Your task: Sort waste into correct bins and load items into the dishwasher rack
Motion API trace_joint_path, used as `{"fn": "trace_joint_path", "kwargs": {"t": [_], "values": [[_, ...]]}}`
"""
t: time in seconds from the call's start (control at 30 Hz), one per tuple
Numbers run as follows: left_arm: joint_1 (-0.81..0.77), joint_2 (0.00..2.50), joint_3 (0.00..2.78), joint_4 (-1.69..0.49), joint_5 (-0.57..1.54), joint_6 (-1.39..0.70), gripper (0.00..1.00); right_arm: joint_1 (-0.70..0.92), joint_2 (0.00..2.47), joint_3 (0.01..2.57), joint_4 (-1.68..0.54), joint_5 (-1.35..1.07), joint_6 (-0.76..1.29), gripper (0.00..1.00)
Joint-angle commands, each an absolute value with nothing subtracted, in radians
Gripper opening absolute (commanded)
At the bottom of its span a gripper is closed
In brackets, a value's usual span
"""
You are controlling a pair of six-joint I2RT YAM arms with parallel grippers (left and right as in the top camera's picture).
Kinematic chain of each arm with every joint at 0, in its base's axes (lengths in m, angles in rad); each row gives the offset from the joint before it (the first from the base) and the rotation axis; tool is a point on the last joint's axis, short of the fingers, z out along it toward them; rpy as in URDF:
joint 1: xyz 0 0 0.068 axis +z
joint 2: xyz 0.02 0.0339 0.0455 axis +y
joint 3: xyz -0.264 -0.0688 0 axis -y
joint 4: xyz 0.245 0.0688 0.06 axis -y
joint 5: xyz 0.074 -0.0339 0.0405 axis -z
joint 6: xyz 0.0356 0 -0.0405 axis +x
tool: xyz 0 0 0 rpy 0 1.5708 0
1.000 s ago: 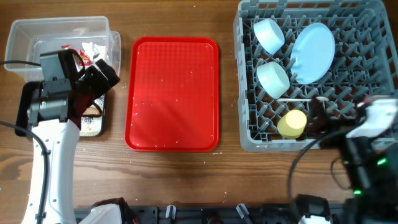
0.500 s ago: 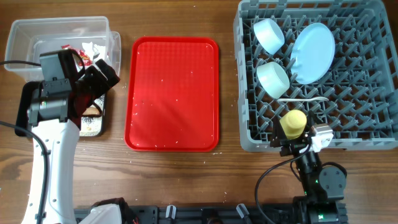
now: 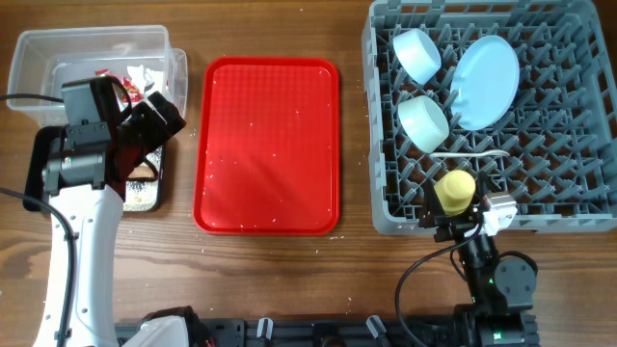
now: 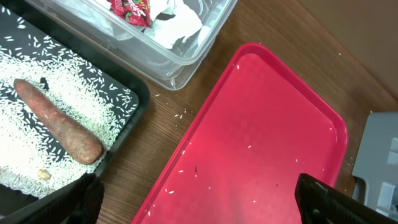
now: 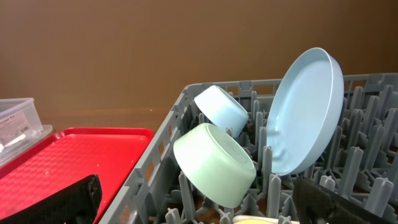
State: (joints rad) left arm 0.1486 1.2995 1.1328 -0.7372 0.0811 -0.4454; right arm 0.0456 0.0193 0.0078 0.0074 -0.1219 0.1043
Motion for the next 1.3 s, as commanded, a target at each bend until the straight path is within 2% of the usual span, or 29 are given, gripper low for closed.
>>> {"fn": "trace_joint_path", "kwargs": {"t": [0.0,0.43,0.5,0.7,0.8,1.0,1.27], "values": [[0.144,1.294,1.147,-0.735,0.093,-0.422,1.0,0.053,0.005,0.005,0.007,-0.104,0.115,1.0],[0.144,1.29,1.142,-0.743,0.085,-0.422,1.0,0.053,0.014,0.005,0.007,-0.104,0.115,1.0],[0.136,1.232,1.087,-0.679,0.085,-0.426,1.0,0.053,0.014,0.005,0.007,-0.104,0.115,1.0],[0.121,0.801,0.574,-0.164,0.085,-0.426,1.0,0.053,0.014,0.005,0.007,-0.104,0.115,1.0],[0.121,0.572,0.369,-0.049,0.085,-0.426,1.0,0.053,0.014,0.005,0.007,-0.104,0.115,1.0],[0.121,0.226,0.153,-0.009,0.078,-0.415,1.0,0.053,0.014,0.005,0.007,-0.104,0.115,1.0],[0.08,0.057,0.039,-0.01,0.046,-0.242,1.0,0.053,0.014,0.005,0.007,-0.104,0.115,1.0]]}}
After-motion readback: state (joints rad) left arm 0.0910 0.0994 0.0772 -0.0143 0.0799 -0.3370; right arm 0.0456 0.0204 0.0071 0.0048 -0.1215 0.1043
